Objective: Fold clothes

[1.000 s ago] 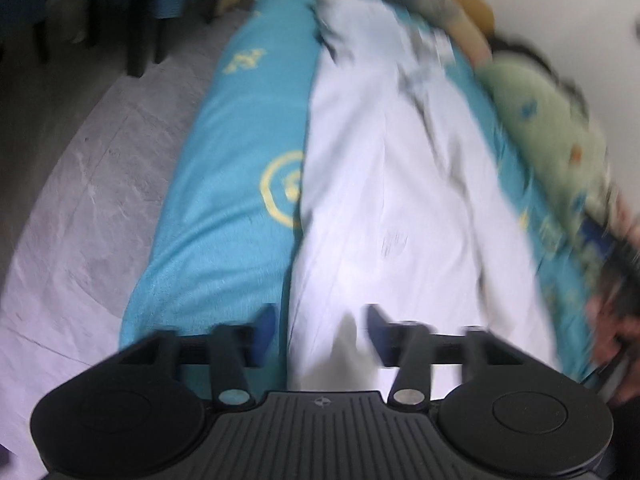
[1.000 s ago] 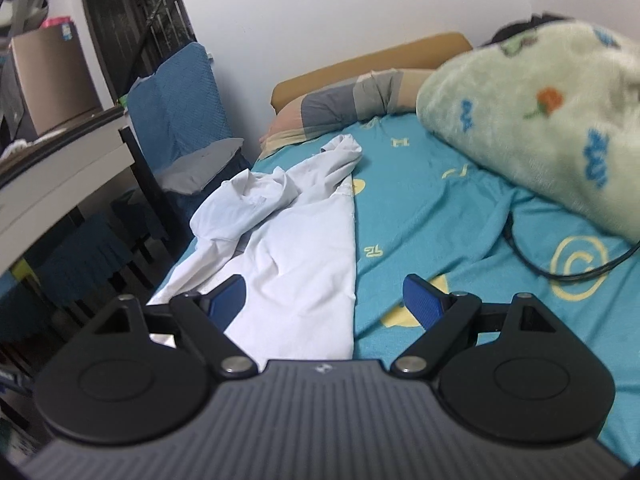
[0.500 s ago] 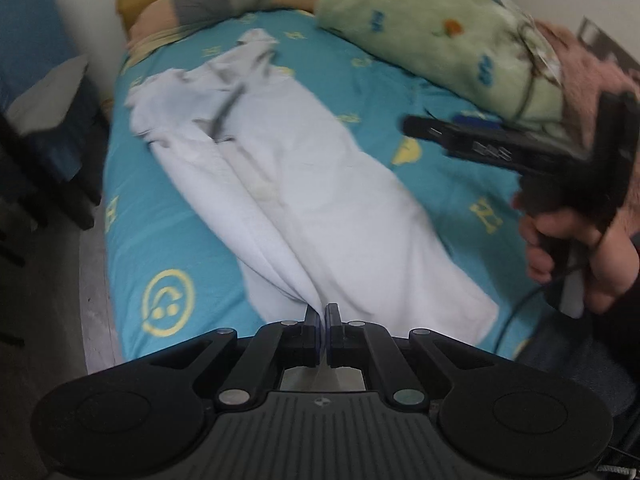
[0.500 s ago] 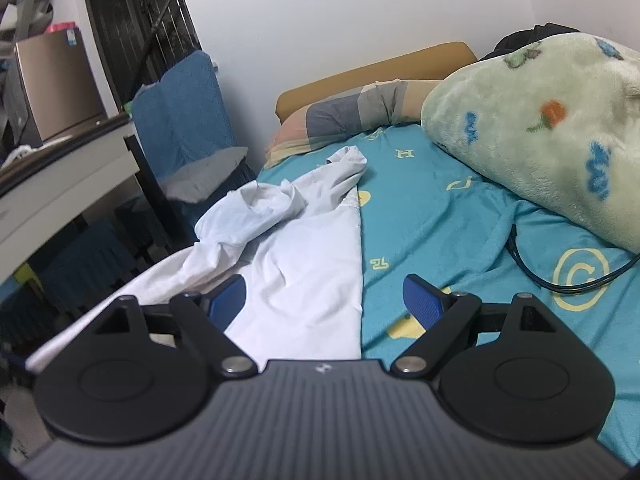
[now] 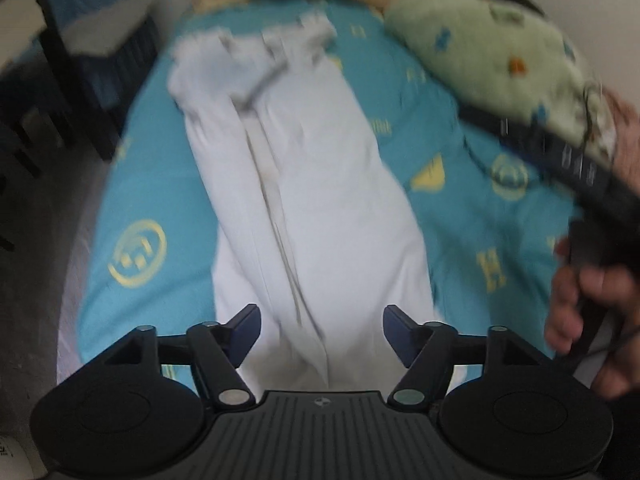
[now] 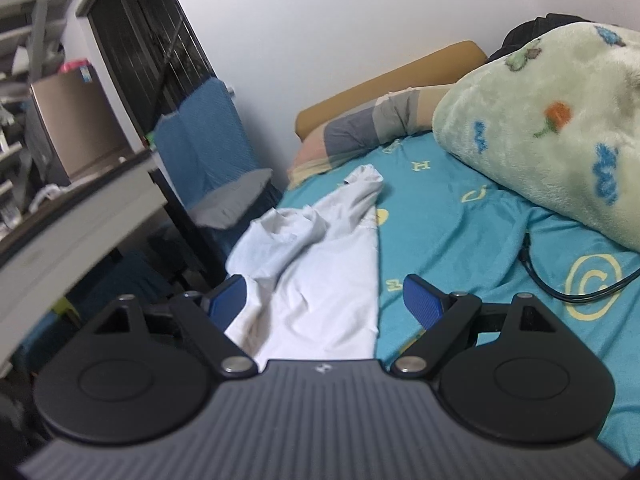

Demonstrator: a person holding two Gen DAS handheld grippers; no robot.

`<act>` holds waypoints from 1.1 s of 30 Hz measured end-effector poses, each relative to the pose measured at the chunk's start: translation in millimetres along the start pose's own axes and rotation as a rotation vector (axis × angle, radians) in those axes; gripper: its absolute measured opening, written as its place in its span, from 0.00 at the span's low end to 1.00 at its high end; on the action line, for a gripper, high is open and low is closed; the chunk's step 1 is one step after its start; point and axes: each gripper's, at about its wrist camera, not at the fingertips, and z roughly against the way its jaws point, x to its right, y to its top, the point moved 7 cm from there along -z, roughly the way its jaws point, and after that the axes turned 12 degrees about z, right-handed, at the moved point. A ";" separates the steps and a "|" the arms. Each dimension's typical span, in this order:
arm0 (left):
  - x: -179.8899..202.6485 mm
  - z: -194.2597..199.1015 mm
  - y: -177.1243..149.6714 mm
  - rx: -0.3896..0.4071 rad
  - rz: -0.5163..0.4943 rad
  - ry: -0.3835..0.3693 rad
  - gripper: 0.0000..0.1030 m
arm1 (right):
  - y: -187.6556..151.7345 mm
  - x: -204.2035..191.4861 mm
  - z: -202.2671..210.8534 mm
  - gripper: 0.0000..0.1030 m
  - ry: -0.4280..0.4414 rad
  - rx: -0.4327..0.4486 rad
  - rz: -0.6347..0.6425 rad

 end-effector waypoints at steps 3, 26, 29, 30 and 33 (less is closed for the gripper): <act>10.5 16.3 30.5 0.120 0.024 0.008 0.77 | 3.5 2.9 2.2 0.84 0.028 0.006 -0.027; -72.5 -51.6 104.5 0.453 0.388 -0.063 0.80 | 66.2 -7.7 -295.0 0.77 0.102 -0.200 0.132; -92.5 -71.3 112.5 0.436 0.454 -0.075 0.80 | 61.9 -15.6 -341.1 0.77 0.080 -0.208 0.167; -96.5 -78.4 114.1 0.422 0.466 -0.073 0.80 | 61.0 -17.4 -346.3 0.76 0.079 -0.200 0.173; -102.1 -93.3 113.4 0.383 0.491 -0.088 0.80 | 58.3 -22.8 -361.9 0.29 0.075 -0.176 0.189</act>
